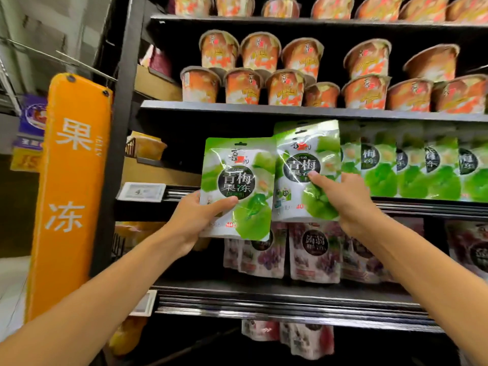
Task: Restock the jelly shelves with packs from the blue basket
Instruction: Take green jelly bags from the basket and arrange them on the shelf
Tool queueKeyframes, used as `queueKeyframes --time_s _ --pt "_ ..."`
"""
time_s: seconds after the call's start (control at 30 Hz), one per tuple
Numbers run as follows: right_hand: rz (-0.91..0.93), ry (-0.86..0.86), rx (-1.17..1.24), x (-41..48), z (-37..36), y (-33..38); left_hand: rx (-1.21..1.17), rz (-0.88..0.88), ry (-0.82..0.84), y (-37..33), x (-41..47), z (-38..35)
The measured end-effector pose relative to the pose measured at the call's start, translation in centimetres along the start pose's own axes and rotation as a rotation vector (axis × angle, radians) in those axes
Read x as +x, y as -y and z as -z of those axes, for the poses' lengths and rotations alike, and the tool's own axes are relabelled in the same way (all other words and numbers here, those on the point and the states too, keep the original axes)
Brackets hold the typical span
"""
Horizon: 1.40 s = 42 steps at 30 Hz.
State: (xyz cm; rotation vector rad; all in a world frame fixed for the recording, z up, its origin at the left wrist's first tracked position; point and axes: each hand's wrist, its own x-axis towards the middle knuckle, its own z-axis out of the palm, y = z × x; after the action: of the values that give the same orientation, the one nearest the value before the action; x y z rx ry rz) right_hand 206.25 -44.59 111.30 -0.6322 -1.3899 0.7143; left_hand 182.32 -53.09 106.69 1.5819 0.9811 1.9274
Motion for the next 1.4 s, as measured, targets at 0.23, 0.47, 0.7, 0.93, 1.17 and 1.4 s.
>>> queueKeyframes --time_s 0.23,0.47,0.7,0.93,1.17,1.4 --pt "-0.093 0.043 0.054 3.3 -4.0 3.5 0.033 -0.009 0.019 -0.2 1.3 1.3" --pt "0.005 -0.058 -0.052 4.6 -8.0 3.9 -0.052 0.027 -0.065 0.2 2.5 2.2" --pt "0.160 -0.068 -0.339 3.9 -8.8 1.8 -0.123 0.044 -0.069 0.1 2.5 2.8" --pt "0.293 -0.091 -0.461 3.0 -6.3 1.7 -0.116 0.024 -0.058 0.6 2.2 3.2" --pt "0.240 -0.130 -0.677 1.9 -4.5 1.3 -0.083 0.023 -0.060 0.8 2.6 2.7" --pt "0.226 -0.205 -0.771 2.3 -5.1 0.8 -0.075 0.030 -0.066 0.8 2.7 1.9"
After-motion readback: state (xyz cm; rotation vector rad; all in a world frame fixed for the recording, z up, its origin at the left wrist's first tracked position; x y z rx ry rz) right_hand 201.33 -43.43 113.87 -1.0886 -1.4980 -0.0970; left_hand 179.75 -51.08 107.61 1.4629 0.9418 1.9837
